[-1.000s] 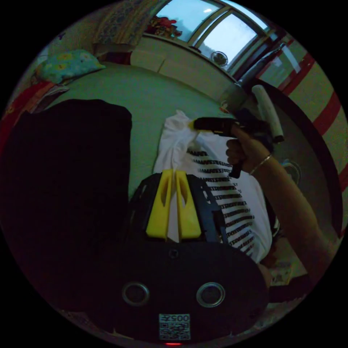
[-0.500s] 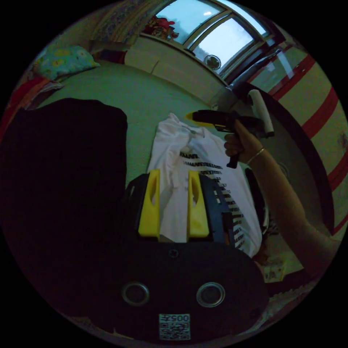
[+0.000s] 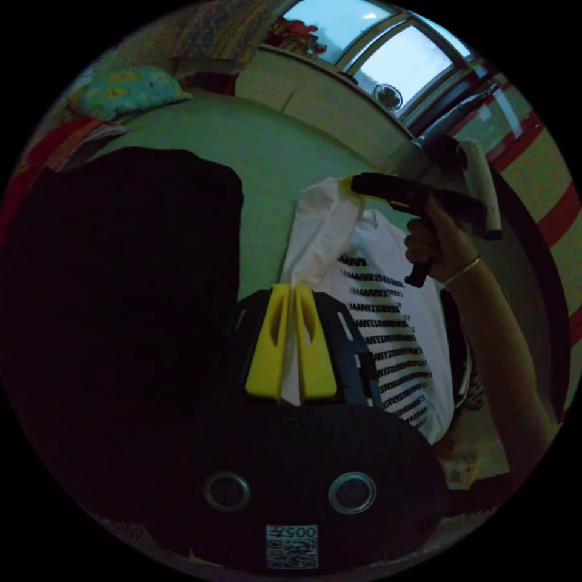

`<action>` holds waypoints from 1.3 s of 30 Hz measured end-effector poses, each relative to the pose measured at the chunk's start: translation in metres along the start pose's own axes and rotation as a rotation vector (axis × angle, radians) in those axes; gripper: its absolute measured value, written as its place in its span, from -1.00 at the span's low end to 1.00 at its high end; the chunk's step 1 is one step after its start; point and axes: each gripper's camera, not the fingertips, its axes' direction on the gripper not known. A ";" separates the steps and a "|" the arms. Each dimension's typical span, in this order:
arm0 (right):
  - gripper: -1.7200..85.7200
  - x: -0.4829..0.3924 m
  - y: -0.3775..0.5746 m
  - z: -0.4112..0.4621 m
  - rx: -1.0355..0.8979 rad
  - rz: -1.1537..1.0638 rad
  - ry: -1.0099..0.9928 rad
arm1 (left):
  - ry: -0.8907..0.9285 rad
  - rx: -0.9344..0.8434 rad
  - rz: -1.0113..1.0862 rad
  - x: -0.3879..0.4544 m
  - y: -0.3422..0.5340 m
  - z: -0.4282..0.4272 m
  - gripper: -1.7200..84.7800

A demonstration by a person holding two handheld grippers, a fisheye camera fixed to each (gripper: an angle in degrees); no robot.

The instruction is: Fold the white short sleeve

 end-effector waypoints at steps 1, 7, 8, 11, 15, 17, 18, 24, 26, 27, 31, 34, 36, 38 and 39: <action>-0.98 -0.005 -0.009 0.000 0.014 -0.018 -0.007 | 0.003 0.028 -0.020 -0.004 0.001 -0.004 -0.92; -0.99 -0.025 -0.053 0.055 -0.098 -0.048 0.042 | 0.024 0.093 -0.141 -0.025 0.003 -0.011 -0.92; -0.99 -0.025 -0.058 0.073 -0.147 -0.035 0.075 | 0.027 0.090 -0.153 -0.027 0.003 -0.011 -0.92; -0.96 -0.019 -0.064 0.105 -0.265 0.012 0.145 | 0.062 0.074 -0.176 -0.033 0.003 -0.008 -0.91; -0.89 -0.006 -0.078 0.091 -0.254 0.055 0.077 | 0.080 0.082 -0.159 -0.031 0.003 -0.010 -0.90; -0.84 0.004 -0.085 0.063 -0.200 0.064 0.022 | 0.079 0.117 -0.152 -0.028 0.004 -0.014 -0.90; -0.82 0.006 -0.086 0.056 -0.187 0.062 0.013 | 0.105 0.148 -0.141 -0.026 0.005 -0.017 -0.90; -0.70 0.030 -0.064 0.002 -0.132 -0.015 -0.095 | 0.231 0.143 0.050 -0.002 0.003 -0.011 -0.83; -0.70 0.043 -0.053 -0.002 -0.201 0.015 -0.067 | 0.244 0.089 0.078 0.008 0.000 0.001 -0.82; -0.70 0.045 -0.049 -0.005 -0.186 0.016 -0.061 | 0.245 0.053 0.100 0.015 -0.001 0.008 -0.82; -0.71 0.046 -0.009 -0.024 -0.151 -0.056 -0.139 | 0.148 0.003 0.169 0.035 -0.003 0.022 -0.78; -0.71 0.048 0.019 -0.025 -0.191 -0.078 -0.110 | 0.156 -0.033 0.156 0.039 -0.004 0.033 -0.76; -0.71 0.054 0.029 -0.023 -0.213 -0.060 -0.098 | 0.142 -0.062 0.158 0.043 -0.004 0.039 -0.76; -0.72 0.064 0.036 -0.018 -0.228 -0.020 -0.118 | 0.104 -0.086 0.166 0.047 -0.005 0.045 -0.76; -0.72 0.066 0.036 -0.017 -0.227 -0.014 -0.114 | 0.081 -0.106 0.175 0.050 -0.005 0.050 -0.77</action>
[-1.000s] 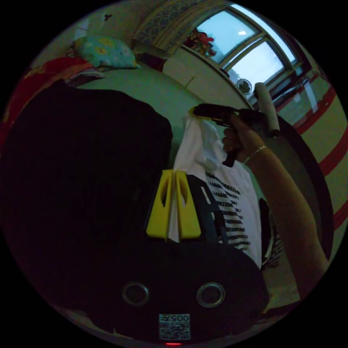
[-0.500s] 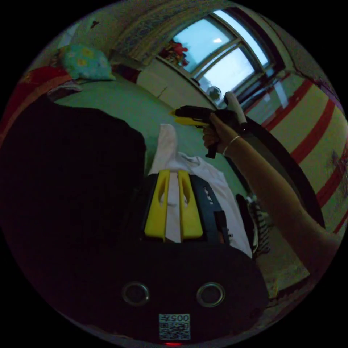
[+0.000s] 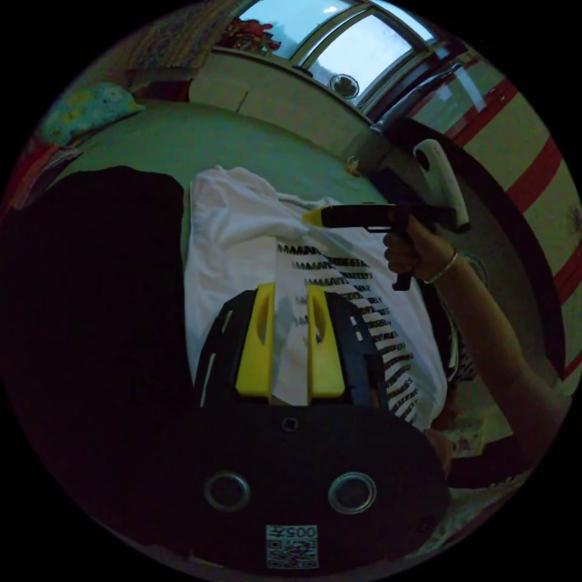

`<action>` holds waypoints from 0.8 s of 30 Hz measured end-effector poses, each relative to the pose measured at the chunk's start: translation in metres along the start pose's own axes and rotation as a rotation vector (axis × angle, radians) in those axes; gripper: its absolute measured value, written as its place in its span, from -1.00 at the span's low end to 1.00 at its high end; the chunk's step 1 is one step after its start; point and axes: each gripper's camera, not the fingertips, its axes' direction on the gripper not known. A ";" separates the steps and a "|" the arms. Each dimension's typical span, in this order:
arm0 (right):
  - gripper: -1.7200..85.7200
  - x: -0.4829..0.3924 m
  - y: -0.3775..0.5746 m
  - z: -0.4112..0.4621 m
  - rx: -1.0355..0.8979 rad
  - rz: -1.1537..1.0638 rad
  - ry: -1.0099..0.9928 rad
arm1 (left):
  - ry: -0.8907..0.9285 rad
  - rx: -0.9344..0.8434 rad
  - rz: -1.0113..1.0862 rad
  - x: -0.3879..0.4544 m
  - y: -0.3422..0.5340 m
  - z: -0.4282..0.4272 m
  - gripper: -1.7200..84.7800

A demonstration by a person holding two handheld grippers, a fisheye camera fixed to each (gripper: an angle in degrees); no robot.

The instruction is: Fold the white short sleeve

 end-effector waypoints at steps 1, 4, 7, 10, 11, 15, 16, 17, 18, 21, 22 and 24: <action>-0.72 0.005 0.000 0.002 0.004 0.014 0.027 | -0.021 -0.022 0.001 0.002 -0.001 0.005 -0.77; -0.77 0.017 0.000 0.007 -0.009 0.062 0.005 | -0.062 -0.042 -0.010 0.005 -0.003 0.013 -0.80; -0.87 0.020 0.002 0.003 0.007 0.066 -0.006 | -0.072 -0.047 -0.031 0.006 -0.005 0.017 -0.85; -0.96 0.015 0.004 -0.008 0.040 0.030 -0.005 | -0.087 -0.053 -0.024 0.009 -0.005 0.017 -0.94; -0.97 0.013 0.004 -0.014 0.058 0.018 -0.003 | -0.084 -0.053 -0.019 0.010 -0.005 0.017 -0.95; -0.98 0.008 -0.001 -0.030 0.087 0.011 0.025 | -0.038 -0.058 0.025 0.015 -0.002 0.010 -0.97; -0.98 0.006 -0.003 -0.033 0.079 0.005 0.043 | -0.043 -0.052 0.031 0.016 0.000 0.006 -0.97; -0.98 0.005 -0.004 -0.034 0.069 0.002 0.055 | -0.046 -0.051 0.033 0.016 0.001 0.005 -0.97; -0.98 0.005 -0.004 -0.035 0.066 0.002 0.058 | -0.043 -0.045 0.035 0.016 0.002 0.001 -0.97; -0.97 0.002 0.001 -0.035 0.058 -0.011 0.032 | 0.020 -0.017 0.034 0.012 0.007 -0.008 -0.96; -0.96 0.001 0.004 -0.034 0.053 -0.017 0.012 | 0.049 -0.014 0.025 0.010 0.009 -0.010 -0.96; -0.93 0.001 0.008 -0.030 0.021 -0.011 -0.007 | 0.075 -0.038 0.042 0.007 0.012 -0.010 -0.96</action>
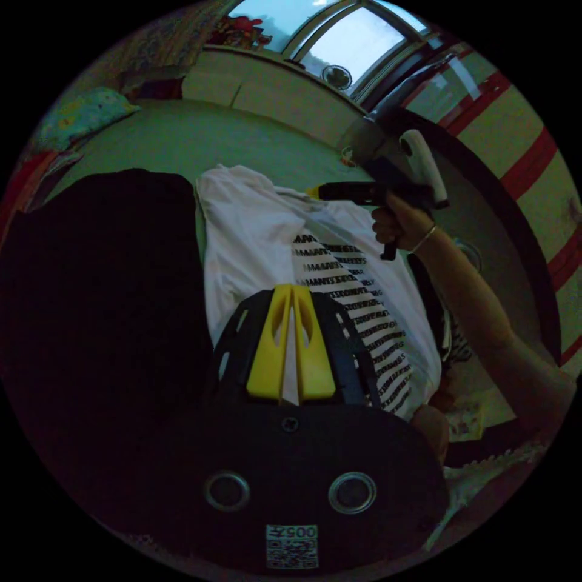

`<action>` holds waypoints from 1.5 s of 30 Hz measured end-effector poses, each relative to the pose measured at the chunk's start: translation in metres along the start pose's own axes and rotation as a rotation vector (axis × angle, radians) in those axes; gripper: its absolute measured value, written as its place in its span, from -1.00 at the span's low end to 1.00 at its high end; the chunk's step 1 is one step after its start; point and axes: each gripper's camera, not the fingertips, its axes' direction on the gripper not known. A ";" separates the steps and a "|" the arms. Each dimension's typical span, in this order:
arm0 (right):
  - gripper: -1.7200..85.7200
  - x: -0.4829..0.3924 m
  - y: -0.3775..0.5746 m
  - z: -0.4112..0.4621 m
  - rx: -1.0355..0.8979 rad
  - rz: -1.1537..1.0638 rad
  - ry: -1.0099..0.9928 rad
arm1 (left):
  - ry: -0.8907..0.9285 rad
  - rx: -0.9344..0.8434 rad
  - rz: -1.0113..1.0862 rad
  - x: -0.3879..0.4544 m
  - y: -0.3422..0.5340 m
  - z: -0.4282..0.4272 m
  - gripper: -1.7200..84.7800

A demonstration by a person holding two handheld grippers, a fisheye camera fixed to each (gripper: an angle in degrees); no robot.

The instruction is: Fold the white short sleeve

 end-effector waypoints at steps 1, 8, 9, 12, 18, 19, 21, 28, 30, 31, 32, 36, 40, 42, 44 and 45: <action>-0.88 0.000 0.002 0.004 -0.031 0.007 -0.011 | -0.004 -0.023 -0.006 -0.002 0.002 0.001 -0.96; -0.80 -0.002 0.008 0.016 -0.092 0.061 -0.025 | -0.049 -0.059 -0.016 0.003 0.006 0.008 -0.97; -0.80 -0.003 0.008 0.017 -0.097 0.060 -0.010 | -0.042 -0.055 -0.009 0.005 0.006 0.009 -0.97; -0.91 -0.010 0.009 0.014 -0.067 0.045 0.027 | -0.036 -0.055 -0.018 0.006 0.007 0.009 -0.97; -1.00 -0.027 0.010 -0.014 0.006 -0.006 0.082 | -0.018 -0.046 -0.029 0.008 0.012 0.007 -0.96; -1.00 -0.029 0.011 -0.022 0.029 0.000 0.073 | -0.006 -0.041 -0.027 0.009 0.013 0.007 -0.96; -1.00 -0.029 0.012 -0.031 0.052 0.013 0.063 | 0.026 -0.034 -0.027 0.010 0.014 0.006 -0.94; -0.88 -0.018 0.019 -0.030 -0.060 0.172 0.254 | 0.036 0.096 -0.143 0.002 0.027 -0.010 -0.78; -0.81 -0.024 0.020 -0.036 -0.023 0.171 0.245 | 0.022 0.131 -0.183 -0.001 0.031 -0.015 -0.77; -0.77 -0.030 0.019 -0.040 -0.004 0.146 0.198 | -0.003 0.133 -0.194 -0.001 0.033 -0.016 -0.77; -0.73 -0.037 0.016 -0.045 0.031 0.124 0.167 | -0.020 0.130 -0.200 0.000 0.034 -0.016 -0.77; -0.71 -0.064 0.000 -0.050 0.071 0.029 0.132 | -0.108 0.107 -0.210 0.007 0.034 -0.010 -0.77; -0.73 -0.094 -0.023 -0.036 0.039 -0.037 0.048 | -0.145 0.067 -0.256 0.010 0.033 0.002 -0.81; -0.76 -0.103 -0.030 -0.025 0.003 -0.038 0.063 | -0.170 0.049 -0.295 0.010 0.032 0.006 -0.84; -0.82 -0.106 -0.037 -0.010 -0.038 0.021 0.116 | -0.154 0.057 -0.319 0.009 0.032 0.010 -0.86; -0.84 -0.107 -0.038 -0.008 -0.052 0.030 0.122 | -0.139 0.062 -0.337 0.009 0.033 0.012 -0.87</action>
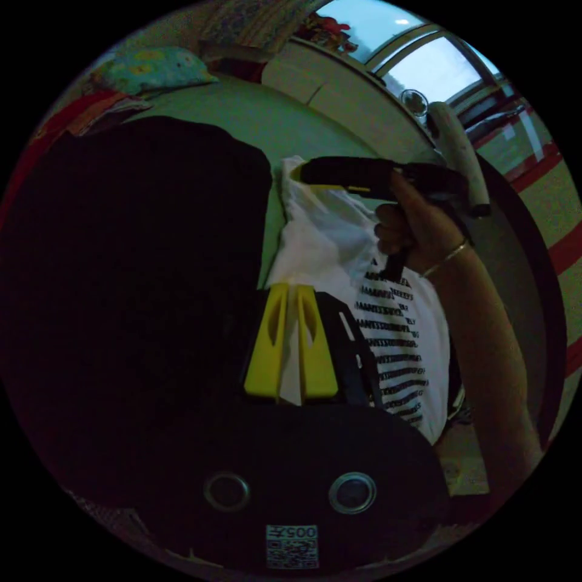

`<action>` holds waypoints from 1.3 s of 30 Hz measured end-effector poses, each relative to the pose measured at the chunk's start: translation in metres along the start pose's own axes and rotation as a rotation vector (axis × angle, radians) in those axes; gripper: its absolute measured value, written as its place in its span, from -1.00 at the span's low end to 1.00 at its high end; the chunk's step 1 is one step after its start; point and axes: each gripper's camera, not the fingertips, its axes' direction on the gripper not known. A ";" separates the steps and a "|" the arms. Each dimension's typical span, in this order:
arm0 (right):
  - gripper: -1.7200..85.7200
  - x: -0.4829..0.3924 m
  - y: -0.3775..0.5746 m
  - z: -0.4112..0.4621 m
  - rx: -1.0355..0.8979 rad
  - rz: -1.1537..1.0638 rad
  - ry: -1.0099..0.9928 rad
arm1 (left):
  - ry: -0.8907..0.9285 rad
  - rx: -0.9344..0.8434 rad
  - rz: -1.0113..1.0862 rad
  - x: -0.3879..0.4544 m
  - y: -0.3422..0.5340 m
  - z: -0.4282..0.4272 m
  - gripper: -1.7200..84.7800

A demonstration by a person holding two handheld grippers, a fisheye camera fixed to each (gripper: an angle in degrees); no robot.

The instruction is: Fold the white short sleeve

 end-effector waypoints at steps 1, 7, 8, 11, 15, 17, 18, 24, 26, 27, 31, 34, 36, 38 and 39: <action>-0.88 -0.002 -0.001 -0.002 0.008 0.008 0.020 | 0.004 0.003 -0.004 0.002 0.002 0.000 -0.88; -0.96 0.001 0.001 -0.039 0.096 0.049 -0.054 | -0.117 0.149 -0.029 0.020 0.016 -0.017 -0.90; -0.95 0.004 0.001 -0.036 0.055 0.073 -0.063 | -0.123 0.161 -0.037 0.021 0.017 -0.018 -0.90; -0.88 0.009 0.004 -0.041 0.004 0.070 -0.089 | -0.121 0.171 -0.048 0.027 0.023 -0.015 -0.90; -0.83 0.019 0.011 -0.080 0.003 0.067 -0.151 | -0.159 0.163 -0.051 0.046 0.028 -0.008 -0.89; -0.79 0.028 0.021 -0.114 0.005 0.040 -0.166 | -0.184 0.172 -0.044 0.057 0.031 -0.007 -0.89; -0.78 0.031 0.023 -0.122 0.000 0.033 -0.179 | -0.204 0.180 -0.045 0.064 0.034 -0.006 -0.89; -0.74 0.080 0.087 -0.228 0.138 -0.018 -0.189 | -0.255 0.263 -0.109 0.088 0.048 -0.006 -0.95; -0.73 0.120 0.128 -0.267 0.191 0.020 -0.097 | -0.260 0.291 -0.105 0.098 0.052 -0.006 -0.97; -0.72 0.132 0.138 -0.275 0.194 0.042 -0.074 | -0.238 0.299 -0.088 0.106 0.055 -0.004 -0.97; -0.72 0.232 0.219 -0.330 0.225 0.336 0.016 | -0.201 0.287 -0.024 0.137 0.062 0.017 -0.98; -0.72 0.291 0.271 -0.355 0.269 0.551 0.038 | -0.133 0.252 0.037 0.163 0.063 0.046 -0.98; -0.72 0.318 0.294 -0.358 0.271 0.653 0.010 | -0.118 0.216 0.064 0.181 0.062 0.066 -0.98; -0.71 0.342 0.309 -0.356 0.252 0.730 -0.009 | -0.100 0.194 0.113 0.200 0.061 0.087 -0.98; -0.71 0.347 0.311 -0.355 0.248 0.743 -0.009 | -0.100 0.174 0.151 0.214 0.060 0.101 -0.98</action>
